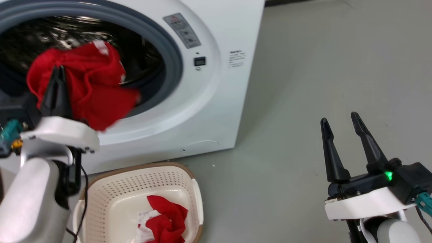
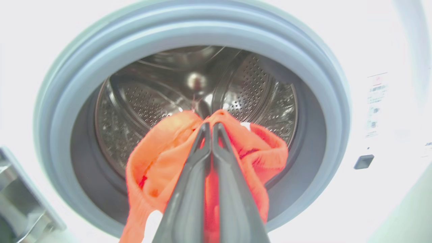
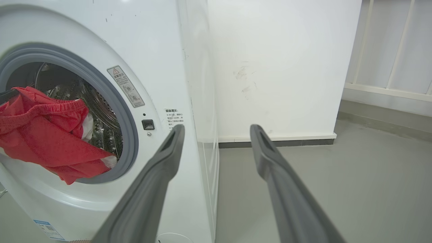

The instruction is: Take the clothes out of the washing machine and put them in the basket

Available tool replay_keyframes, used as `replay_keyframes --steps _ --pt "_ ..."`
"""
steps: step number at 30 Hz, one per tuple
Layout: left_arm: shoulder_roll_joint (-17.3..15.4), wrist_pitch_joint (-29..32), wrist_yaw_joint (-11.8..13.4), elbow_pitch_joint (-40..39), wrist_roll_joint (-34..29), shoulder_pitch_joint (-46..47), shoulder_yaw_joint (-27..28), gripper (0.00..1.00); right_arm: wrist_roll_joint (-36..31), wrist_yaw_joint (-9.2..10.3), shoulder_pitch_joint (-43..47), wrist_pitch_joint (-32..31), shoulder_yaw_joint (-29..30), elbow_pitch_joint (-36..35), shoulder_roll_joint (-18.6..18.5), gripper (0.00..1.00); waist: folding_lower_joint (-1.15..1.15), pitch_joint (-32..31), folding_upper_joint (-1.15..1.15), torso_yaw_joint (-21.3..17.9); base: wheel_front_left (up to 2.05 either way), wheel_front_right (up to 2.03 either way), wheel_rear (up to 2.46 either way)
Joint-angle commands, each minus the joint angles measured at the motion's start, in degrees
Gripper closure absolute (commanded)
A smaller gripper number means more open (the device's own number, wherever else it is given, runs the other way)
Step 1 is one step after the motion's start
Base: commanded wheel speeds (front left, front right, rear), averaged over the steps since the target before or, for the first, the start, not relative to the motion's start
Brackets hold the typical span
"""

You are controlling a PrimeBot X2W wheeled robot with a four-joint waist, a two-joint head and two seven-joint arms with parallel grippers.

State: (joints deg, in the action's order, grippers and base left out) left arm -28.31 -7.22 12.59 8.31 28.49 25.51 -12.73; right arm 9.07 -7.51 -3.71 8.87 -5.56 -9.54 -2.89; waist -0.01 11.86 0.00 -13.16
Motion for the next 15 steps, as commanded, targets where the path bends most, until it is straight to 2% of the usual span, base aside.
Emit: replay_keyframes --steps 1,9,15 --pt "0.0 0.3 0.7 -2.2 0.0 -1.9 -0.1 1.0 -0.1 0.04 0.9 -0.3 0.4 -0.2 0.0 0.0 0.01 -2.4 0.0 2.4 0.0 0.0 0.0" --pt "-0.1 2.4 3.7 -12.5 -0.9 -9.2 -1.3 1.0 -0.6 0.04 2.7 -1.6 0.9 -0.6 0.0 0.0 0.01 -5.0 0.0 5.9 0.0 0.0 0.0" --pt "0.6 3.8 6.6 -18.1 -0.5 -16.4 -2.1 1.0 -0.6 0.04 3.3 -2.2 0.9 -1.8 0.0 0.0 0.01 -4.2 0.0 8.2 0.0 0.0 0.0"
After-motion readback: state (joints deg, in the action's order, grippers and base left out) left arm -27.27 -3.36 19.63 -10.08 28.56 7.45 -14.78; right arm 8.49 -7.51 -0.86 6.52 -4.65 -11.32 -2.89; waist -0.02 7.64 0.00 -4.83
